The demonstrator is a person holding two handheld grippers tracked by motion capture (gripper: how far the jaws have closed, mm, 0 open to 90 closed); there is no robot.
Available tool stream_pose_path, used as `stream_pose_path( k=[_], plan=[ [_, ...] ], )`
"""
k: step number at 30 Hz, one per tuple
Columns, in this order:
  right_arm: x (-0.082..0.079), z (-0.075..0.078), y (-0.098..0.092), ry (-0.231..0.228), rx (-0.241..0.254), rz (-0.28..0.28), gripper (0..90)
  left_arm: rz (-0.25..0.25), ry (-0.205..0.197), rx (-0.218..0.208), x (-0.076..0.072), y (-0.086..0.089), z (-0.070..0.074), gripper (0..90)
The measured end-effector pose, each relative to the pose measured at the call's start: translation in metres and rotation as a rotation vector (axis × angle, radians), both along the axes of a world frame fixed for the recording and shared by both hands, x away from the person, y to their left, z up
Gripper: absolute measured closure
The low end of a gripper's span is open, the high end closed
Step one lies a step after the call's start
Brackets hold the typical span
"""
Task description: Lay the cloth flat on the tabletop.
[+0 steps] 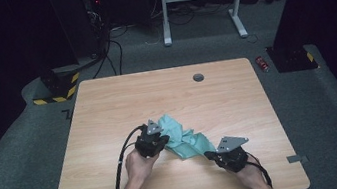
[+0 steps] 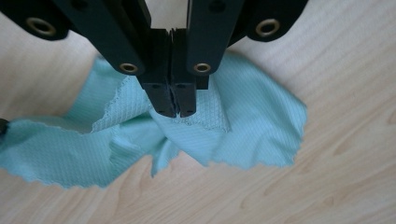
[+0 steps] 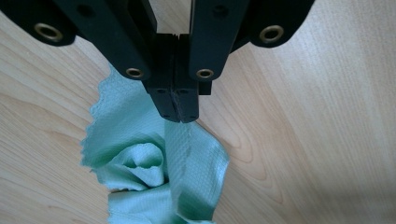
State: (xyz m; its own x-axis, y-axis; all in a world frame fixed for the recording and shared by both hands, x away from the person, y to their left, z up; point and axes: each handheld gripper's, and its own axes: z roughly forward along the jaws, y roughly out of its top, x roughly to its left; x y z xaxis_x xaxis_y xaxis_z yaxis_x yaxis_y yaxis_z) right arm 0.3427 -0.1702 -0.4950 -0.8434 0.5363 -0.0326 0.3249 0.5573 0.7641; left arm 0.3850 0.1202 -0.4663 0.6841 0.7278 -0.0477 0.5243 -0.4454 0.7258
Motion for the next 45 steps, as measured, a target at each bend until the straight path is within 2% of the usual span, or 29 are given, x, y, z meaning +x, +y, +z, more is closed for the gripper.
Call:
stream_pose_path(
  k=[7,11,15,17,18,21,22,25,27,29,31,35,37,39,41,43,45],
  plan=[
    [-0.005,-0.002,0.003,0.007,-0.004,0.019,89.2,0.013,0.034,-0.051,-0.029,0.024,-0.012,88.6],
    [-0.006,-0.003,0.003,0.010,-0.008,0.030,87.1,0.014,0.058,-0.054,-0.042,0.033,-0.019,88.4],
    [-0.005,0.001,0.001,0.013,0.027,0.022,82.3,0.006,0.066,-0.049,-0.048,0.035,-0.021,87.8],
    [-0.003,0.004,-0.001,0.013,0.048,-0.001,79.0,0.008,0.064,-0.051,-0.050,0.035,-0.021,86.5],
    [-0.001,0.006,-0.002,0.007,0.048,-0.036,76.4,0.012,0.055,-0.049,-0.049,0.036,-0.020,84.1],
    [0.008,0.010,-0.006,0.003,0.049,-0.110,70.6,0.036,0.051,-0.092,-0.045,0.041,-0.015,74.1],
    [0.013,0.010,-0.007,0.011,0.044,-0.135,69.2,0.045,0.044,-0.094,-0.043,0.041,-0.012,70.7],
    [0.022,0.011,-0.006,0.019,0.035,-0.179,64.0,0.055,0.052,-0.071,-0.034,0.038,-0.008,58.5],
    [0.029,0.012,-0.003,0.013,0.028,-0.200,61.4,0.068,0.057,-0.056,-0.027,0.034,-0.008,54.5],
    [0.035,0.013,0.002,0.016,0.027,-0.207,59.5,0.090,0.081,-0.042,-0.017,0.028,-0.011,52.5],
    [0.043,0.014,0.010,0.024,0.016,-0.204,57.8,0.123,0.082,0.002,-0.009,0.024,-0.015,53.1],
    [0.058,0.011,0.021,0.056,0.000,-0.207,57.9,0.160,0.116,0.052,0.003,0.021,-0.025,56.3],
    [0.065,0.007,0.024,0.080,-0.011,-0.209,59.8,0.170,0.132,0.057,0.006,0.022,-0.029,57.1],
    [0.068,0.004,0.026,0.102,-0.016,-0.210,66.8,0.166,0.129,0.071,0.007,0.022,-0.030,58.6],
    [0.070,0.001,0.026,0.111,-0.025,-0.200,76.5,0.159,0.138,0.067,0.008,0.022,-0.031,62.2],
    [0.068,0.001,0.027,0.100,-0.042,-0.193,85.7,0.143,0.153,0.063,0.009,0.022,-0.033,67.9],
    [0.066,0.002,0.026,0.090,-0.043,-0.191,89.2,0.117,0.171,0.075,0.009,0.021,-0.035,74.5]
  ],
)
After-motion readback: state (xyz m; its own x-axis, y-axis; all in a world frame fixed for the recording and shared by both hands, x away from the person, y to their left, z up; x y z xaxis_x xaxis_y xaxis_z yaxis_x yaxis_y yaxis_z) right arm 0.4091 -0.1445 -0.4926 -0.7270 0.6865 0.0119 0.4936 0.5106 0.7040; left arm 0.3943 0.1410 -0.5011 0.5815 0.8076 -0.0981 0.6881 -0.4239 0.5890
